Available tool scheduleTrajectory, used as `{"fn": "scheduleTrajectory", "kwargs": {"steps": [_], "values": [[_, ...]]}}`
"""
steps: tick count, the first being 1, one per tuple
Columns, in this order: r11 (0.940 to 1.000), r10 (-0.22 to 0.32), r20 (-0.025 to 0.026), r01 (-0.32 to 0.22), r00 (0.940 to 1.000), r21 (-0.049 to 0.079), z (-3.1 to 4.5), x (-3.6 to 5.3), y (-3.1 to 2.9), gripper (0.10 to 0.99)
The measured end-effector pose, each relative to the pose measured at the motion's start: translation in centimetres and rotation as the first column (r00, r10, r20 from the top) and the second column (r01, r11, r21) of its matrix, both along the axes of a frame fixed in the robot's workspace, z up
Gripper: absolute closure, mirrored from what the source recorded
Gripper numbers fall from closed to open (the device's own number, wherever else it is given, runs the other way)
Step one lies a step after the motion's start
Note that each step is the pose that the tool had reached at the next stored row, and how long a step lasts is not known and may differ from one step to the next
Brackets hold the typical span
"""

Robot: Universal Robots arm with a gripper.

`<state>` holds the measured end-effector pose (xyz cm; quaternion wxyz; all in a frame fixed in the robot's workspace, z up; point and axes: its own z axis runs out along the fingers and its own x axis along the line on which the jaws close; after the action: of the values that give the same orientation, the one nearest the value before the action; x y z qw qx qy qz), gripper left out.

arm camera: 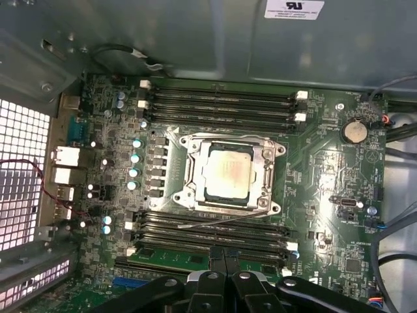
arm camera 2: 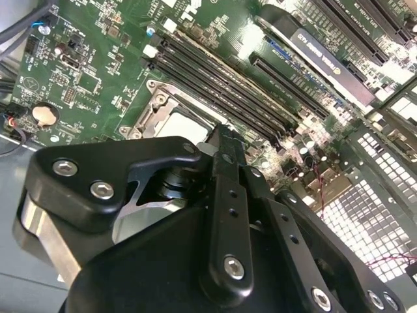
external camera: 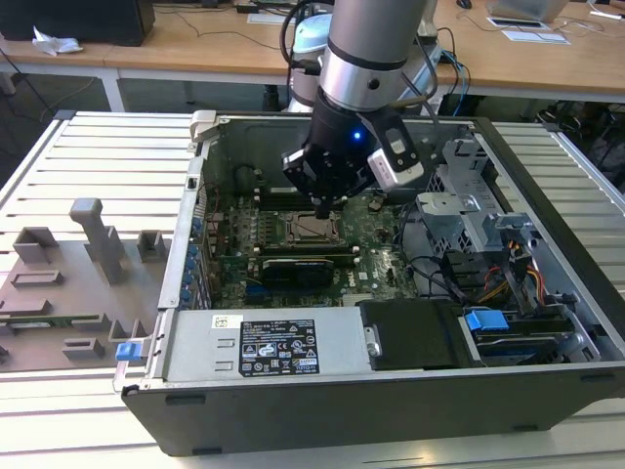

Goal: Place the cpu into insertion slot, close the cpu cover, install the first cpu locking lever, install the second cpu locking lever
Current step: 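Install the second cpu locking lever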

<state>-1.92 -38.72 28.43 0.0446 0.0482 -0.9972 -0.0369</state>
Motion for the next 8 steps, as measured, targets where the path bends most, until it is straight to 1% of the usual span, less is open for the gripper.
{"fn": "scheduleTrajectory", "kwargs": {"steps": [8], "values": [[1.0000,0.000,0.0000,0.000,1.0000,0.000,-0.18,-0.31,-0.14,0.980]]}}
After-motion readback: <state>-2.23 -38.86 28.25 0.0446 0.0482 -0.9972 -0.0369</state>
